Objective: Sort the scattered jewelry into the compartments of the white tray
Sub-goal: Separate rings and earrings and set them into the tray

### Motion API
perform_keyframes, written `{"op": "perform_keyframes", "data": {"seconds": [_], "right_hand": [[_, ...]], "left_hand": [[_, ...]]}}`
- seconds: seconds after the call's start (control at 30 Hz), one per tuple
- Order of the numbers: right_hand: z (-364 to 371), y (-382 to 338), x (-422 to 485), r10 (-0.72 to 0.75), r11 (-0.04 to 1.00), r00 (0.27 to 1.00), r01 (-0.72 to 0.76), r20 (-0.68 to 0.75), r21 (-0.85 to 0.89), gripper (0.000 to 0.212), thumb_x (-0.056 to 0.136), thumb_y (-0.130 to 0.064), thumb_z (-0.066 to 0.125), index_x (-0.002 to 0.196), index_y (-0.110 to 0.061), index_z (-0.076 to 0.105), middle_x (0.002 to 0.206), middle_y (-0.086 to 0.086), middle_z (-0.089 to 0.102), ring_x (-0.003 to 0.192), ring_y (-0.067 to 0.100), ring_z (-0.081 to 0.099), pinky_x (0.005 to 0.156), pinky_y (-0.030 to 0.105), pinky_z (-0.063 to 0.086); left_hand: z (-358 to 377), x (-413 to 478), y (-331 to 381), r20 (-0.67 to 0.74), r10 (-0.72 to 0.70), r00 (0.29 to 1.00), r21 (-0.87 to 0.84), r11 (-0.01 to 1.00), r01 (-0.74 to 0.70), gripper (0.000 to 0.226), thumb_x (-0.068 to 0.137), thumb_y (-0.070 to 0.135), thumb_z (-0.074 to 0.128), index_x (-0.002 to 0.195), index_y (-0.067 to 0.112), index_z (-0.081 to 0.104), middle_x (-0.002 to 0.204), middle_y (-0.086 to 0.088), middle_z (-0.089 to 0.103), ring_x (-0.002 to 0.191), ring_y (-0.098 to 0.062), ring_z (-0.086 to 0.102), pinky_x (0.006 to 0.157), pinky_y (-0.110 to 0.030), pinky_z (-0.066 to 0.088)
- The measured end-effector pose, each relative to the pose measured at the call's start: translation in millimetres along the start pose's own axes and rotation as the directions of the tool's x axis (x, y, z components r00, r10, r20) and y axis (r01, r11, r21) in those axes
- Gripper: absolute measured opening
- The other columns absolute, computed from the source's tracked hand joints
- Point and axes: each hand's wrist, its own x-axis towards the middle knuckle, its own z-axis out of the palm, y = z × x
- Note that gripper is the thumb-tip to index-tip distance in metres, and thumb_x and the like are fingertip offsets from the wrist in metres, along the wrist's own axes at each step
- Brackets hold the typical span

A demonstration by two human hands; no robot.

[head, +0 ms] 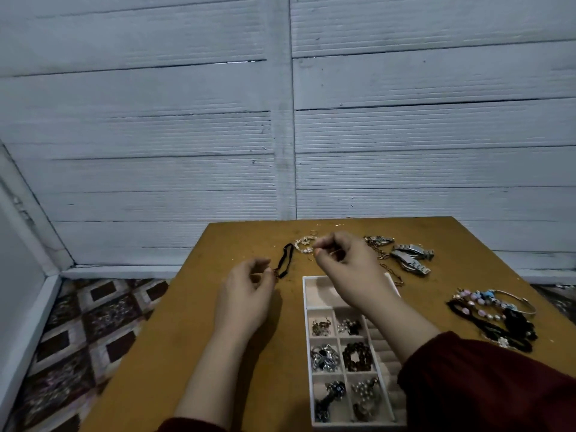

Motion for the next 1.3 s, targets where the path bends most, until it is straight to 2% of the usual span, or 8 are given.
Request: {"op": "perform_keyframes", "data": {"seconds": [0.13,0.3,0.43,0.63,0.77,0.93,1.03,1.3], "right_hand": [[9,0,11,-0.046,0.993,0.997,0.052,0.059,-0.107,0.007,0.089,-0.016,0.059,0.087,-0.022,0.063,0.067,-0.014,0.054,0.054,-0.005,0.048,0.052,0.013,0.038],[27,5,27,-0.075,0.968,0.987,0.106,0.141,-0.227,0.007,0.087,-0.017,0.059,0.087,-0.022,0.063,0.077,-0.014,0.058,0.067,0.005,0.055,0.065,0.028,0.049],[47,13,41,-0.081,0.932,0.969,0.157,0.234,-0.327,0.007,0.086,-0.018,0.06,0.09,-0.02,0.065,0.084,-0.011,0.062,0.076,0.008,0.058,0.071,0.03,0.05],[77,25,62,-0.044,0.805,0.942,0.23,0.332,-0.547,0.01,0.085,-0.023,0.061,0.093,-0.028,0.066,0.09,-0.01,0.066,0.088,0.012,0.06,0.084,0.033,0.049],[92,27,75,0.014,0.737,0.925,0.248,0.38,-0.628,0.013,0.086,-0.025,0.062,0.097,-0.029,0.067,0.101,-0.006,0.069,0.1,0.02,0.059,0.093,0.038,0.046],[96,32,86,0.1,0.814,0.933,0.123,0.346,-0.568,0.011,0.085,-0.019,0.062,0.085,-0.03,0.066,0.089,-0.006,0.07,0.093,0.02,0.064,0.086,0.035,0.051],[93,36,91,0.132,0.872,0.95,0.024,0.281,-0.49,0.022,0.083,-0.015,0.061,0.069,-0.032,0.057,0.085,-0.006,0.071,0.089,0.018,0.067,0.083,0.039,0.053],[83,35,94,0.107,0.89,0.968,0.008,0.226,-0.457,0.022,0.086,-0.009,0.056,0.08,-0.03,0.062,0.096,-0.006,0.069,0.091,0.015,0.064,0.08,0.034,0.053]], "left_hand": [[-1,17,-14,-0.061,0.003,0.998,-0.008,1.0,-0.004,0.017,0.092,0.02,0.057,0.104,0.03,0.062,0.093,0.011,0.065,0.087,-0.006,0.062,0.078,-0.034,0.055],[1,35,-32,-0.111,-0.03,0.993,-0.004,1.0,0.03,0.015,0.092,0.019,0.057,0.102,0.028,0.064,0.095,0.009,0.066,0.088,-0.01,0.063,0.076,-0.032,0.053],[0,45,-45,-0.12,-0.016,0.993,0.027,0.999,0.02,0.016,0.089,0.015,0.059,0.095,0.028,0.065,0.095,0.008,0.068,0.087,-0.009,0.062,0.075,-0.026,0.049],[-4,53,-60,-0.053,-0.044,0.998,0.055,0.997,0.047,0.018,0.089,0.015,0.059,0.096,0.03,0.066,0.099,0.006,0.066,0.09,-0.011,0.061,0.083,-0.035,0.052],[1,56,-65,0.017,-0.031,0.999,0.189,0.982,0.028,0.019,0.091,0.029,0.057,0.106,0.034,0.067,0.103,0.003,0.065,0.1,-0.021,0.057,0.09,-0.042,0.047],[7,47,-50,0.065,-0.068,0.996,0.497,0.867,0.027,0.032,0.096,0.046,0.042,0.123,0.039,0.058,0.118,0.002,0.051,0.114,-0.024,0.038,0.097,-0.038,0.03],[8,45,-49,0.09,-0.07,0.993,0.529,0.849,0.012,0.032,0.095,0.048,0.044,0.123,0.04,0.058,0.12,0.002,0.049,0.114,-0.023,0.037,0.097,-0.038,0.032],[13,45,-44,0.073,-0.098,0.993,0.53,0.847,0.045,0.025,0.093,0.042,0.048,0.116,0.035,0.057,0.125,0.0,0.044,0.117,-0.024,0.03,0.099,-0.037,0.025]]}}
